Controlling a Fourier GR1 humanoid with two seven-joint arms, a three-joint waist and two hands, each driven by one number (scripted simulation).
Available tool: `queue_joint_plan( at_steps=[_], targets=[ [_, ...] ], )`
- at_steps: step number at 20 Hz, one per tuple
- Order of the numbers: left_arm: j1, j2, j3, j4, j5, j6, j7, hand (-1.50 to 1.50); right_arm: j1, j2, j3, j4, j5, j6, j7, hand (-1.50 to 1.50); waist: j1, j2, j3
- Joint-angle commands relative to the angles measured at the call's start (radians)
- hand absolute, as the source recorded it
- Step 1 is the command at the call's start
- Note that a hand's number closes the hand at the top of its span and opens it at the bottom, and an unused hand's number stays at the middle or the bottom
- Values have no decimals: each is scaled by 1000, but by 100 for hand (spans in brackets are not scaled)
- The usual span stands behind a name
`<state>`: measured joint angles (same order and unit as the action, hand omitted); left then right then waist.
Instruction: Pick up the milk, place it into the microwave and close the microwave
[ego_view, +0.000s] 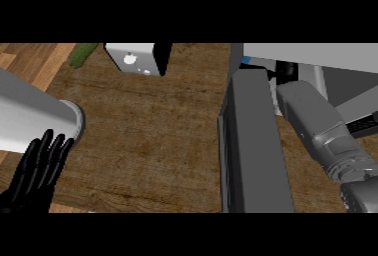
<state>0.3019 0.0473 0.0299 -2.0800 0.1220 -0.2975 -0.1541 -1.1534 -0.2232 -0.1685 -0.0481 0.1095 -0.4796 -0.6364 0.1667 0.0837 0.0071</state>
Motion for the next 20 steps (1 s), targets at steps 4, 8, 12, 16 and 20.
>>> queue_joint_plan(
  at_steps=[4, 8, 12, 16, 20],
  targets=[
    [-4, -15, -43, -15, -38, 15, 22, -150, 12, -33, -18, -12, -16, 63, -14, -150, -11, -10, 0],
    [-8, -29, -76, -31, -43, 18, 43, -150, 41, -35, -21, -11, -18, 90, -39, -150, -22, -16, 0],
    [-12, -46, -97, -28, -68, 43, 23, -150, 71, -12, -28, -21, -24, 129, -83, -150, -30, -22, 0],
    [8, -47, -136, -38, -78, 61, 32, -150, 97, -38, -50, -26, -45, 188, -105, -150, -42, -28, 0],
    [-2, -47, -168, -31, -88, 68, 57, -150, 117, -37, -62, -27, -55, 217, -117, -150, -60, -34, -1]
  ],
)
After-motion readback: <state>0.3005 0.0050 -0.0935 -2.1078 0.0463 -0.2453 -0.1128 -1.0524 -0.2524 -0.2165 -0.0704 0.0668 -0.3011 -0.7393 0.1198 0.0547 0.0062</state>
